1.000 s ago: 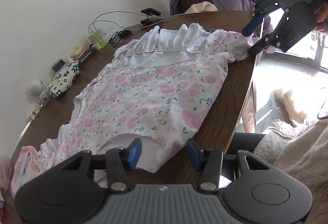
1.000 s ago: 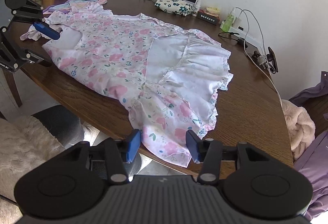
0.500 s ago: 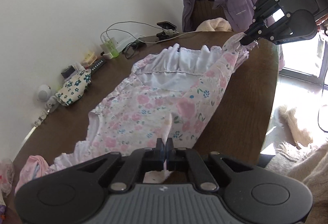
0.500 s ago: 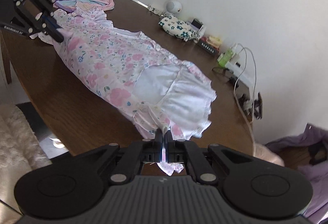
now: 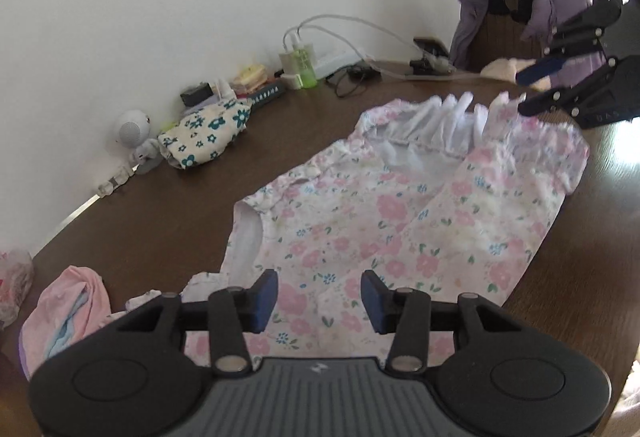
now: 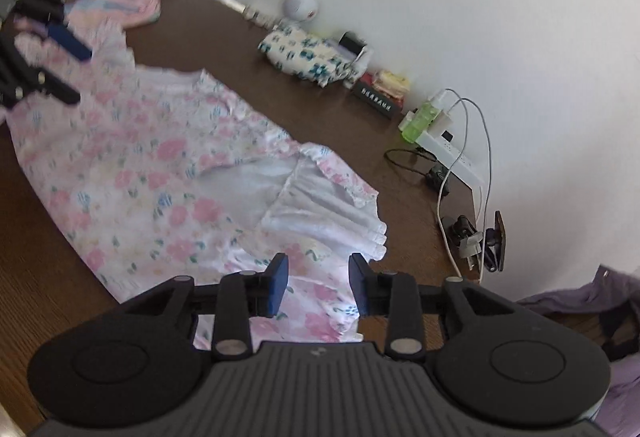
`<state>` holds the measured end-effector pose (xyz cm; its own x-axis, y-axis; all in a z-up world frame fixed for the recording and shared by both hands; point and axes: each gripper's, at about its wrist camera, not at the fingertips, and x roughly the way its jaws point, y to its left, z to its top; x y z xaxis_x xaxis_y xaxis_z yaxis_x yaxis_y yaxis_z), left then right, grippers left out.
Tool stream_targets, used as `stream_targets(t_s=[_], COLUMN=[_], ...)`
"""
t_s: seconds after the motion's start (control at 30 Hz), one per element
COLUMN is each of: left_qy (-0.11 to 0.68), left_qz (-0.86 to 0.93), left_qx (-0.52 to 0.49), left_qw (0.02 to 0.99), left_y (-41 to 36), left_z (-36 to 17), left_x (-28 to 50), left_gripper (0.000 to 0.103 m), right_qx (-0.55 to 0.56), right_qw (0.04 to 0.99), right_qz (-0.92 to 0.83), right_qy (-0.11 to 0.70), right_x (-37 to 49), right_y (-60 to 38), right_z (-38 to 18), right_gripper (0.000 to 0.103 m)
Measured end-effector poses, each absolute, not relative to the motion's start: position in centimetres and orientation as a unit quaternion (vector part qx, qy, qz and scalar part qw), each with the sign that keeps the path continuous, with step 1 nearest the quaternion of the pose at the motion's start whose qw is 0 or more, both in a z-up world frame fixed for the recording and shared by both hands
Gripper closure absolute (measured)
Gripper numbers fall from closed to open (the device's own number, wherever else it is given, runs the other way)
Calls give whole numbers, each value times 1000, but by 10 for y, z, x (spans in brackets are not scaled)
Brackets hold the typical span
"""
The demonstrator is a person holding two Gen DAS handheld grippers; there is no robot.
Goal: Fold clothes
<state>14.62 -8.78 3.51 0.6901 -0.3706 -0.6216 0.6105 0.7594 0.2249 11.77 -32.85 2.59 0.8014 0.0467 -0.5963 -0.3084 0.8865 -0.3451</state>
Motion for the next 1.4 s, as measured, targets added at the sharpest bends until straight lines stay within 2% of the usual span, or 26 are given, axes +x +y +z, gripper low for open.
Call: stream_targets(t_s=[0.17, 0.3, 0.4, 0.7, 1.4], left_qy=[297, 339, 344, 340, 333], left_qz=[-319, -308, -299, -272, -277], left_qx=[187, 174, 142, 111, 113], left_qw=[880, 872, 878, 893, 894], left_y=[-108, -117, -103, -71, -43], left_z=[22, -10, -16, -15, -14], left_x=[139, 147, 146, 132, 109], left_gripper=[59, 77, 77, 75, 76], right_qx=[-135, -131, -130, -26, -3], right_qw=[928, 923, 923, 940, 935], right_qz=[196, 198, 176, 62, 10], right_qy=[286, 302, 316, 334, 355], right_x=[105, 120, 127, 114, 63], right_y=[-302, -275, -281, -371, -366], right_z=[23, -13, -35, -46, -32], right_gripper=[67, 68, 69, 66, 66])
